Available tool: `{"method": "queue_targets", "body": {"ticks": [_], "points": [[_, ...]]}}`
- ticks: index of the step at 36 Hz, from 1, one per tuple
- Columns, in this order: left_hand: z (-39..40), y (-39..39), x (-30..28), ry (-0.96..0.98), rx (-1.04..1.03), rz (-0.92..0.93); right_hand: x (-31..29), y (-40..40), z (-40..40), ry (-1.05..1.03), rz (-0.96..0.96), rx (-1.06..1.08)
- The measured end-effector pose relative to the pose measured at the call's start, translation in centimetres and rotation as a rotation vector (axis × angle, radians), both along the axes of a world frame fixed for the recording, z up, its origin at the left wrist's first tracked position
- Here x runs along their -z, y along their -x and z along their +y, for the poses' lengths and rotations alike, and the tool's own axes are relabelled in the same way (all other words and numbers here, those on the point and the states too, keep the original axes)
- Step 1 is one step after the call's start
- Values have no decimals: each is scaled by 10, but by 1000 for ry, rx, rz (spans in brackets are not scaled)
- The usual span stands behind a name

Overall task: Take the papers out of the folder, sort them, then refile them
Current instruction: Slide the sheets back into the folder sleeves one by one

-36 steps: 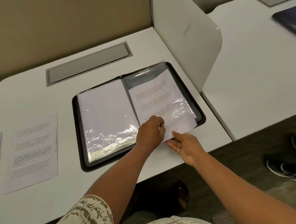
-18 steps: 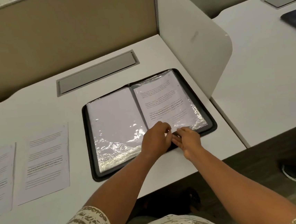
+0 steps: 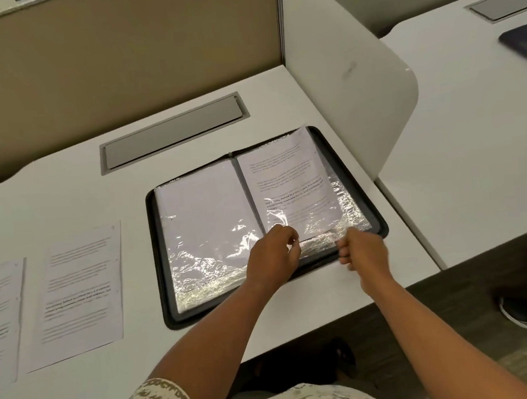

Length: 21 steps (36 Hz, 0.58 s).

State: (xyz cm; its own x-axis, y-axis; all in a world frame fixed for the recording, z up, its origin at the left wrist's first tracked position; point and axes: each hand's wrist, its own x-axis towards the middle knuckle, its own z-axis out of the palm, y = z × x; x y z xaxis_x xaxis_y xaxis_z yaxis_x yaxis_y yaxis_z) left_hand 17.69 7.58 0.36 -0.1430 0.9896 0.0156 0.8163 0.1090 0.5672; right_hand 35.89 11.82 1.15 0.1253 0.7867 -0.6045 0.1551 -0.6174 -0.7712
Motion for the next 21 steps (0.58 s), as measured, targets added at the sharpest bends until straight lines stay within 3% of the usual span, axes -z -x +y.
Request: {"method": "queue_targets", "body": {"ticks": [2, 4, 8, 13, 17, 21], "points": [[-1, -2, 2, 7, 2, -16, 0, -13, -2, -157, -77, 113], [0, -4, 5, 18, 13, -35, -1, -20, 3, -237, -80, 87], [0, -8, 8, 114, 135, 22, 0, -21, 23, -123, -2, -37], [-5, -11, 7, 272, 265, 162, 12, -24, 36, -88, -6, -22], [-15, -9, 8, 281, 224, 132, 10, -22, 37, -119, 21, 54], [-24, -8, 3, 203, 70, 17, -10, -5, 34, -198, 169, 63]]}}
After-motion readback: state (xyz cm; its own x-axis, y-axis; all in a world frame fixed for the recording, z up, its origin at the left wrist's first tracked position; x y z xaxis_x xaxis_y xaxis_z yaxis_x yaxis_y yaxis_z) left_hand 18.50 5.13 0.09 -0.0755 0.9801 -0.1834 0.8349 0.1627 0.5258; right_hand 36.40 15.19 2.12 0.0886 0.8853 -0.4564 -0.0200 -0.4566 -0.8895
